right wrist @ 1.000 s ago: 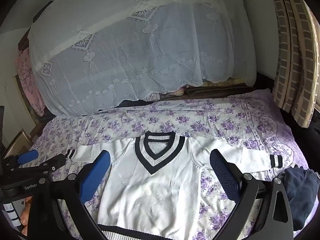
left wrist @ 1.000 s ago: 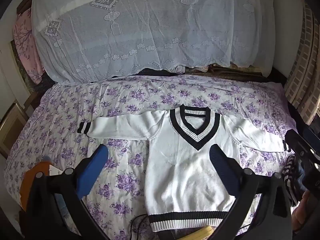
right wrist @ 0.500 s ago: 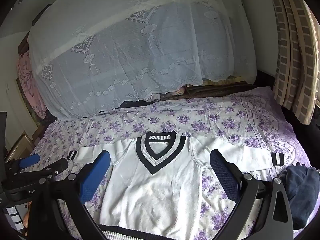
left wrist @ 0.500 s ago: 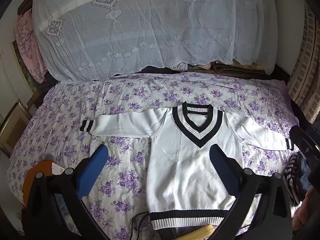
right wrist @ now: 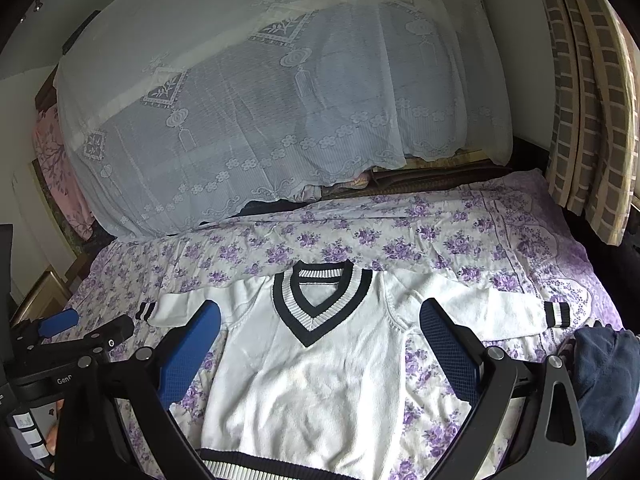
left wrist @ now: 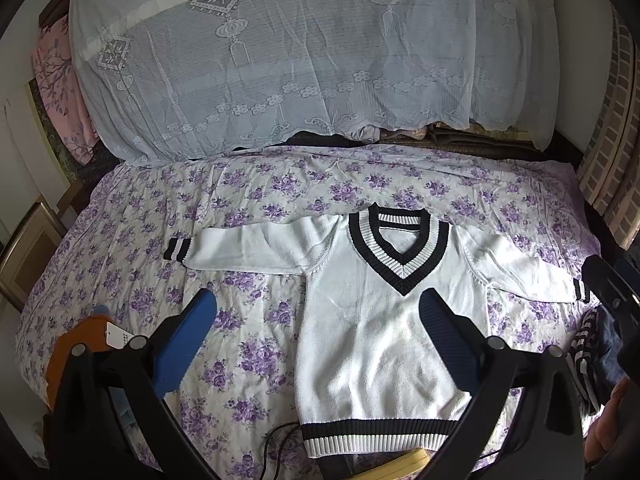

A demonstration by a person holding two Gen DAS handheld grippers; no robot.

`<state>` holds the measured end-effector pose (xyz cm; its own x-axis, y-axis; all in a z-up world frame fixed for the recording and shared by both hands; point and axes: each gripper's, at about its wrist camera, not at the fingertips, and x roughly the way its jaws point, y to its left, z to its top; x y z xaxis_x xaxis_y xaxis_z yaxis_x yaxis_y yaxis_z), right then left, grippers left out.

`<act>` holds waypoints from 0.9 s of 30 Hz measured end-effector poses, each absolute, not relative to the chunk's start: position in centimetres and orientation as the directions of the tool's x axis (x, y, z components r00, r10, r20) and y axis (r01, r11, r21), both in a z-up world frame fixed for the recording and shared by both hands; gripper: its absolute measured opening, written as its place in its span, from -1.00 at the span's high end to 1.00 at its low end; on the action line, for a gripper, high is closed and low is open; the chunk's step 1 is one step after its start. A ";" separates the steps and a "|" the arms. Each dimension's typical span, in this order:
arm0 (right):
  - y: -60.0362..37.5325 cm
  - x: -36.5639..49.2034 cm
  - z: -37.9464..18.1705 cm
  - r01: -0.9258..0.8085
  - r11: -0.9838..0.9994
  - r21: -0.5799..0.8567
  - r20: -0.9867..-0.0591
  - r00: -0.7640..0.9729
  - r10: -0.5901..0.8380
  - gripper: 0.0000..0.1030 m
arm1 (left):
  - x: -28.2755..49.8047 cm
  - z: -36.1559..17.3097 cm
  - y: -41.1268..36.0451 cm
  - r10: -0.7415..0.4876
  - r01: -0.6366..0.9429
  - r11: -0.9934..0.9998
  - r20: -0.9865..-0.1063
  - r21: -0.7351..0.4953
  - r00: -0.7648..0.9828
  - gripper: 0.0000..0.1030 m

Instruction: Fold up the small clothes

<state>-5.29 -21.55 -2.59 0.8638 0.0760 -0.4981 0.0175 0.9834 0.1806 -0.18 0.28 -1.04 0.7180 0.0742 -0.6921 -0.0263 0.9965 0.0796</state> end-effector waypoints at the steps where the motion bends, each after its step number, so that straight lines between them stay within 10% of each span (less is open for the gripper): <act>1: -21.5 -5.2 -2.6 0.018 0.983 0.181 -0.500 0.863 0.076 -0.93 | -0.2 -1.1 0.3 0.074 -0.026 0.996 -0.692 0.080 0.718 -0.91; 27: -21.2 -5.4 -2.9 0.019 0.984 0.177 -0.504 0.860 0.074 -0.93 | -0.4 -1.6 0.3 0.066 -0.025 0.997 -0.703 0.069 0.708 -0.91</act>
